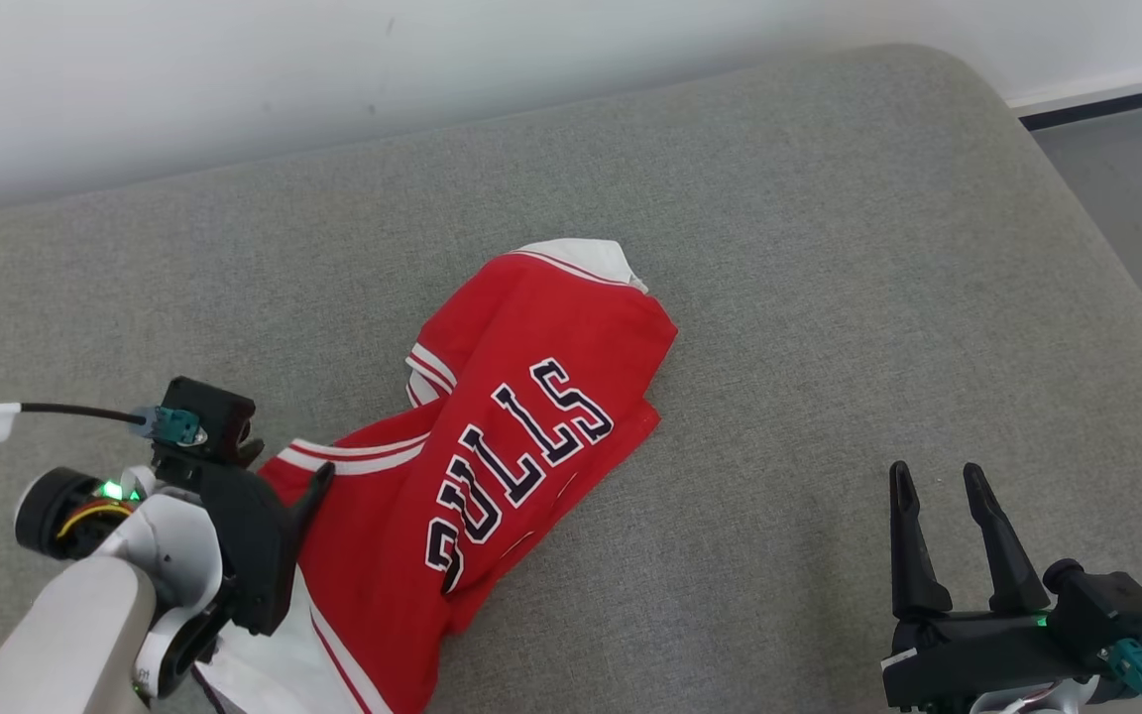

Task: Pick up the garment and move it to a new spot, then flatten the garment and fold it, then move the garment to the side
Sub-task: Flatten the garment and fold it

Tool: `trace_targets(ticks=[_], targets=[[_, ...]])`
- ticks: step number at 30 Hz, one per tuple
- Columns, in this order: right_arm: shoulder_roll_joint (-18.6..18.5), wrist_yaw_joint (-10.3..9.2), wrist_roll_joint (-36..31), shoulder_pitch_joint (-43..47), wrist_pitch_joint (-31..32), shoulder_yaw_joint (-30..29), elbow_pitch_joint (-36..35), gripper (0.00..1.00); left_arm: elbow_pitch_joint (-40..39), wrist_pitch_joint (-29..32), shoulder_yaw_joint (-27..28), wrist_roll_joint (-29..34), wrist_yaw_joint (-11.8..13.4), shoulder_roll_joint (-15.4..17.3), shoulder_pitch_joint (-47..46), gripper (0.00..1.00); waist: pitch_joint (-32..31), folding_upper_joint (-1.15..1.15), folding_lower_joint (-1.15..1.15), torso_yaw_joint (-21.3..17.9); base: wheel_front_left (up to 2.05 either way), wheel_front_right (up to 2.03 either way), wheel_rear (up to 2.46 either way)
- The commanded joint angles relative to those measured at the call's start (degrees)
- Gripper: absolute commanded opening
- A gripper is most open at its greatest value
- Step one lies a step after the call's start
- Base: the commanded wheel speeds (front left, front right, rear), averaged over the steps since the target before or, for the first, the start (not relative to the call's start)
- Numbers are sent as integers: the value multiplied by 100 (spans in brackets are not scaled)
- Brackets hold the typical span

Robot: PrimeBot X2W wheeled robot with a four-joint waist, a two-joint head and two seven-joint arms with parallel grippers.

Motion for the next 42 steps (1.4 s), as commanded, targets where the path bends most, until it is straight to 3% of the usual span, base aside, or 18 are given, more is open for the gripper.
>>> trace_targets(ticks=[1, 3, 4, 5, 6, 19, 22, 23, 24, 25, 36, 42], targets=[[2, -13, -11, -33, -3, -5, -5, 100, 68, 25, -35, -98, -2, -30, 33, 100, 12, 0, -1, -2, 0, 0, 0], [2, -13, -31, -53, -3, -5, -17, 100, 195, 84, -92, -144, -12, -68, 3, 100, 40, 0, -1, -3, 0, 0, 0], [2, -13, -42, -62, -3, -4, -22, 100, 227, 58, -100, -204, -18, -112, -19, 44, 49, 0, -1, 0, 0, 0, 0], [2, -13, -53, -66, -3, -10, -28, 100, 248, -10, -109, -184, -22, -117, -85, 17, 61, 0, -1, 4, 0, 0, 0], [2, -13, -64, -72, -3, -14, -30, 100, 311, -8, -157, -153, -25, -96, -118, 0, 69, 0, -1, 9, 0, 0, 0], [2, -13, -139, -54, -3, -65, -17, 100, 643, -572, -316, -257, -37, -117, -587, 0, -46, 0, -1, 215, 0, 0, 0], [2, -13, -145, -12, -3, -76, -19, 100, 583, -1026, -211, -157, 20, -118, -677, 0, -84, 0, -1, 271, 0, 0, 0], [1, -13, -150, 5, -3, -76, -20, 100, 545, -1284, -168, -69, 53, -131, -705, 11, -107, 0, -1, 297, 0, 0, 0], [2, -13, -159, 25, -3, -87, -21, 100, 525, -1517, -157, 14, 77, -139, -702, 85, -136, 0, -1, 326, 0, 0, 0], [1, -13, -174, 44, -3, -93, -31, 100, 515, -1743, -111, 31, 126, -159, -689, 100, -165, 0, -1, 356, 0, 0, 0], [1, -13, -441, 316, -2, -255, -195, 100, 105, -3723, 315, 125, 574, -430, 58, 100, -673, 0, -1, 955, 0, 0, 0], [1, -13, -568, 485, -2, -286, -329, 100, -338, -4159, 641, 136, 826, -559, 907, 100, -926, 0, -1, 1354, 0, 0, 0]])
